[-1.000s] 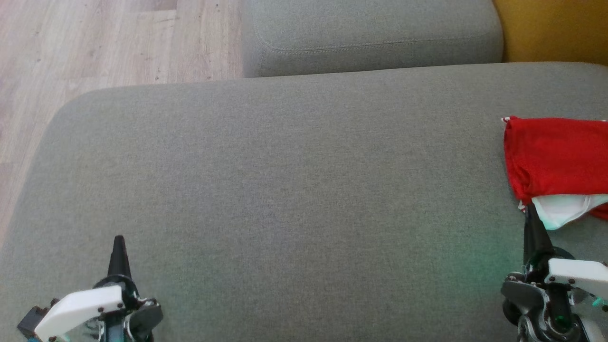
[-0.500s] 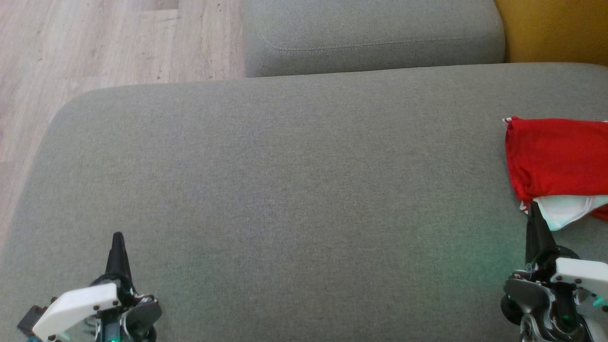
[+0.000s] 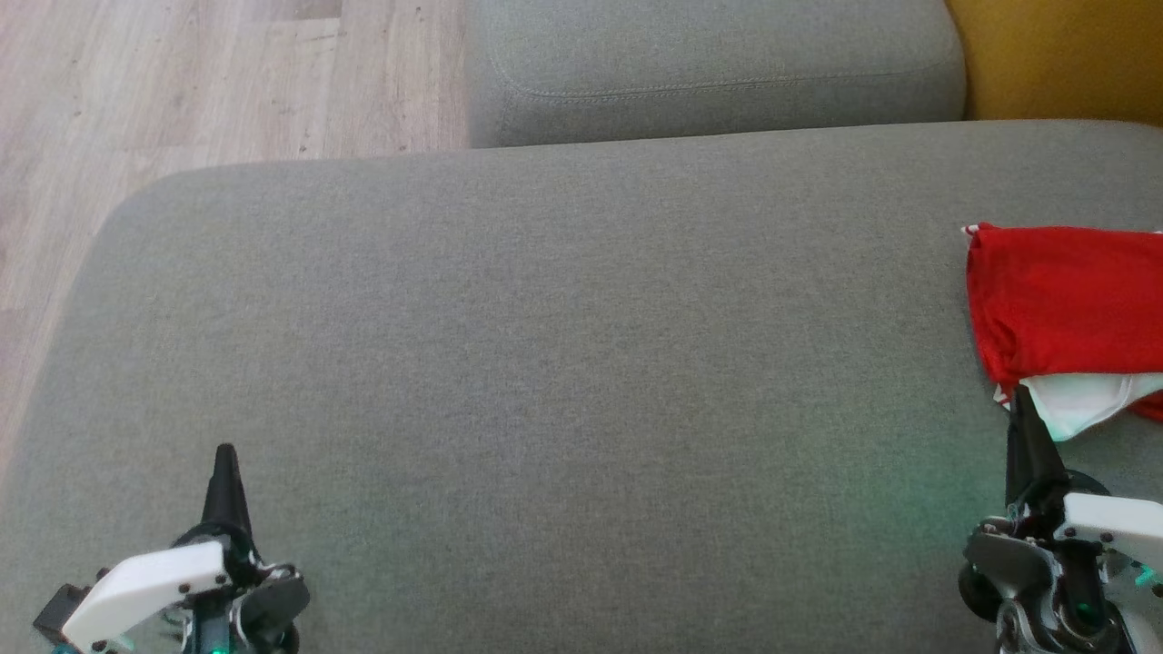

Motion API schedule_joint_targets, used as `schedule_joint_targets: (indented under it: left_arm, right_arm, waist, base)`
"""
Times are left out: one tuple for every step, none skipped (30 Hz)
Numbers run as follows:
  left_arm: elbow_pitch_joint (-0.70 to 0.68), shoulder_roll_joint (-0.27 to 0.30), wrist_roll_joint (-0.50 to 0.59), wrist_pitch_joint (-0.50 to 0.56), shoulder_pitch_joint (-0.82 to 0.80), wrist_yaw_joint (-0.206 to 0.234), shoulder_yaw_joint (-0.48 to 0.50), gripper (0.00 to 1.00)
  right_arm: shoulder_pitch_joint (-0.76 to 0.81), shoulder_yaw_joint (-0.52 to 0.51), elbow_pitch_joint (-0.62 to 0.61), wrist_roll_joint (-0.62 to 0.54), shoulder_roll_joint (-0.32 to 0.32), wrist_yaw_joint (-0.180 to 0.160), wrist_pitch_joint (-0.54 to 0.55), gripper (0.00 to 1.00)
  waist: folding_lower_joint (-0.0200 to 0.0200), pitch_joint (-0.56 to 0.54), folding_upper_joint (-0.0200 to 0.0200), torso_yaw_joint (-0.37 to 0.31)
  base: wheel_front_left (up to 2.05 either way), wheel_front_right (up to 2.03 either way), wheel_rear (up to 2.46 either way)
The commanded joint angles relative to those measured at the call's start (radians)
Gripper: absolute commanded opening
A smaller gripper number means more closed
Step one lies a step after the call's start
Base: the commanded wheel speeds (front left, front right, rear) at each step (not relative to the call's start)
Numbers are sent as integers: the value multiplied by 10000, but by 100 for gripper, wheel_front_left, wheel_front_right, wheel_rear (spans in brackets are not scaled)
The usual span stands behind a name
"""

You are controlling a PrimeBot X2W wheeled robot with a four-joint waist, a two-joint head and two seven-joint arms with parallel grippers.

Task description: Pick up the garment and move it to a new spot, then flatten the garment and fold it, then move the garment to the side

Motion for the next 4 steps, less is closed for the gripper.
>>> schedule_joint_targets:
  left_arm:
    - [-364, 52, -54, 71, -500, -67, 414, 0]
    - [-364, 52, -54, 72, -500, -67, 415, 0]
    - [-364, 52, -53, 72, -500, -67, 415, 0]
    - [-364, 52, -53, 72, -500, -67, 415, 0]
  right_arm:
    - [-547, 165, -380, 40, -125, -7, 48, 0]
    - [-547, 164, -380, 38, -123, -7, 50, 0]
    - [-547, 162, -380, 37, -122, -7, 51, 0]
    - [-547, 160, -380, 35, -121, -7, 53, 0]
  waist:
    - [0, 0, 0, 0]
    - [0, 0, 0, 0]
    - [0, 0, 0, 0]
    - [0, 0, 0, 0]
  base:
    - [0, 0, 0]
    - [0, 0, 0]
    - [0, 0, 0]
    - [0, 0, 0]
